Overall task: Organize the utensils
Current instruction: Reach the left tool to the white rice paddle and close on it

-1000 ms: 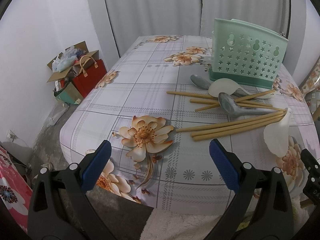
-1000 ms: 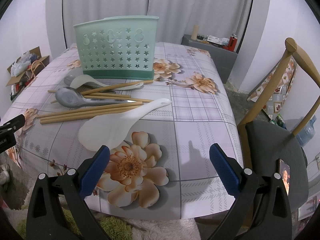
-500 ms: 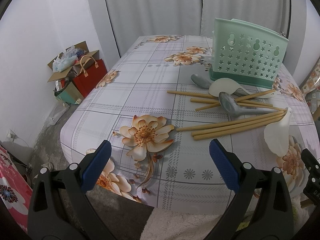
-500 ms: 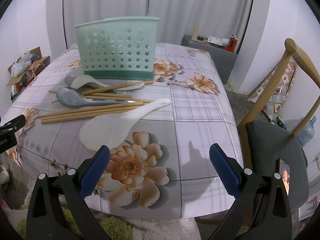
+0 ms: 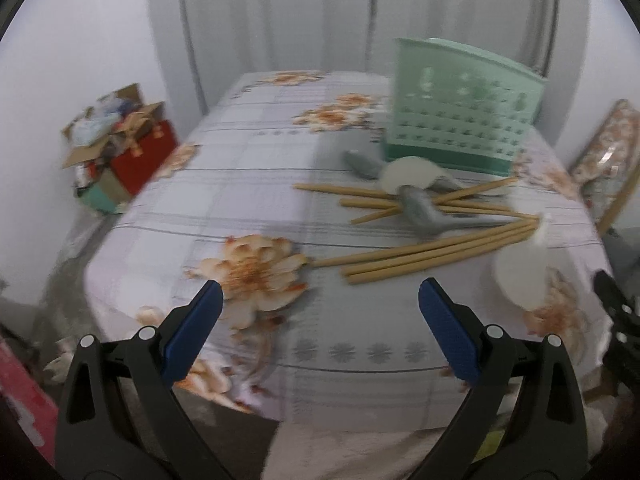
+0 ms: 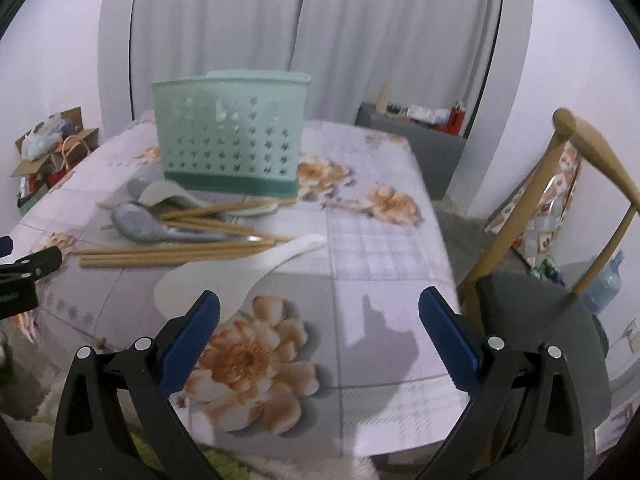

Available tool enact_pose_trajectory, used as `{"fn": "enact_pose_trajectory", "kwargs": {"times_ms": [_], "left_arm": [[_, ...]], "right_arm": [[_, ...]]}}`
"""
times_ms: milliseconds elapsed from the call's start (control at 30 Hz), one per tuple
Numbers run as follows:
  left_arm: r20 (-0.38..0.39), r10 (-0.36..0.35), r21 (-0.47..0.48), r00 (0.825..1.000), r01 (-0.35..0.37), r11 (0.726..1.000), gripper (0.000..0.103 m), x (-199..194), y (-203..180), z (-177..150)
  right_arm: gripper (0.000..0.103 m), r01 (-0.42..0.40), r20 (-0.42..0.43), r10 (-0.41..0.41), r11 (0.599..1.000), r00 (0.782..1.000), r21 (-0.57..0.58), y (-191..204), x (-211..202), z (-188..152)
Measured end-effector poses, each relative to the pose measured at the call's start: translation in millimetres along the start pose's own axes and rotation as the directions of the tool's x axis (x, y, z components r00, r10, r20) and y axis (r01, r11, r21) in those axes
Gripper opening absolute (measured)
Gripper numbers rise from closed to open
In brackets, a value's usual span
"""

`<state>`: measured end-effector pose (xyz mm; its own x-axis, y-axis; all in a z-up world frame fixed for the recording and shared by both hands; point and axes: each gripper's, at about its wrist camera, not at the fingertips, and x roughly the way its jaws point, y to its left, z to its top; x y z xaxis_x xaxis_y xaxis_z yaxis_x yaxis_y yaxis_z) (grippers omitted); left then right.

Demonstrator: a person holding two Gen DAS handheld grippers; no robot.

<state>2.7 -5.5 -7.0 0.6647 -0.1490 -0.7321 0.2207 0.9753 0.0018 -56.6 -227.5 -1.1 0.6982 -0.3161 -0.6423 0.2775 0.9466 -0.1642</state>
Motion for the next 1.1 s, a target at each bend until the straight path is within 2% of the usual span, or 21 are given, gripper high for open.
{"fn": "enact_pose_trajectory", "kwargs": {"times_ms": [167, 333, 467, 533, 633, 667, 700, 733, 767, 800, 833, 933, 1100], "left_arm": [[0.033, -0.164, 0.019, 0.986, 0.164, 0.986, 0.095, -3.6, -10.5, 2.1], [0.019, -0.265, 0.039, 0.964, 0.264, 0.964, 0.095, 4.5, -21.4, 6.6], [-0.012, -0.336, 0.048, 0.942, 0.336, 0.941, 0.094, 13.2, -27.0, 10.0], [-0.028, -0.399, 0.059, 0.916, 0.4, 0.914, 0.094, 15.6, -31.1, 11.7], [-0.052, -0.508, 0.049, 0.86, 0.51, 0.859, 0.094, 18.4, -36.2, 13.0], [-0.07, -0.573, 0.028, 0.817, 0.576, 0.817, 0.094, 21.3, -37.4, 13.5], [-0.084, -0.615, 0.004, 0.784, 0.617, 0.787, 0.094, 24.6, -38.0, 13.7], [-0.096, -0.663, -0.038, 0.742, 0.663, 0.748, 0.094, 28.6, -37.8, 13.6], [-0.104, -0.705, -0.077, 0.702, 0.701, 0.709, 0.089, 32.2, -37.7, 13.0], [-0.117, -0.735, -0.106, 0.668, 0.727, 0.678, 0.081, 35.2, -38.9, 12.5], [-0.135, -0.753, -0.131, 0.644, 0.742, 0.658, 0.078, 38.9, -41.1, 11.6], [-0.192, -0.767, -0.19, 0.613, 0.743, 0.641, 0.062, 52.2, -48.7, 6.9], [-0.243, -0.794, -0.297, 0.557, 0.736, 0.608, 0.055, 73.5, -57.9, -0.2]], "right_arm": [[0.097, 0.023, 0.037, -0.021, 0.998, 0.999, -0.056, -0.8, 4.4, -1.6], [0.097, 0.011, 0.041, -0.009, 0.999, 0.999, -0.048, -5.2, 12.3, -2.8], [0.097, 0.025, 0.043, -0.024, 0.999, 0.999, -0.04, -9.7, 19.5, -0.5], [0.097, 0.04, 0.053, -0.038, 0.999, 0.998, -0.033, -13.7, 20.8, 1.4], [0.097, 0.045, 0.045, -0.044, 0.999, 0.998, -0.017, -18.1, 26.7, 2.2], [0.097, 0.042, 0.035, -0.041, 0.999, 0.999, -0.009, -19.5, 29.9, 1.8], [0.097, 0.038, 0.026, -0.038, 0.999, 0.999, -0.005, -20.1, 32.3, 1.1], [0.097, 0.035, 0.015, -0.035, 0.999, 0.999, -0.002, -20.7, 35.1, 0.2], [0.097, 0.034, 0.006, -0.034, 0.999, 0.999, -0.001, -21.0, 37.3, -0.6], [0.097, 0.033, 0.001, -0.033, 0.999, 0.999, -0.001, -21.3, 39.1, -1.5], [0.097, 0.032, -0.002, -0.032, 0.999, 0.999, -0.001, -21.8, 40.8, -2.3], [0.097, 0.028, -0.019, -0.028, 1.0, 0.999, 0.008, -24.0, 46.1, -3.6], [0.097, 0.02, -0.038, -0.019, 1.0, 0.999, 0.014, -25.1, 52.2, -5.5]]}}
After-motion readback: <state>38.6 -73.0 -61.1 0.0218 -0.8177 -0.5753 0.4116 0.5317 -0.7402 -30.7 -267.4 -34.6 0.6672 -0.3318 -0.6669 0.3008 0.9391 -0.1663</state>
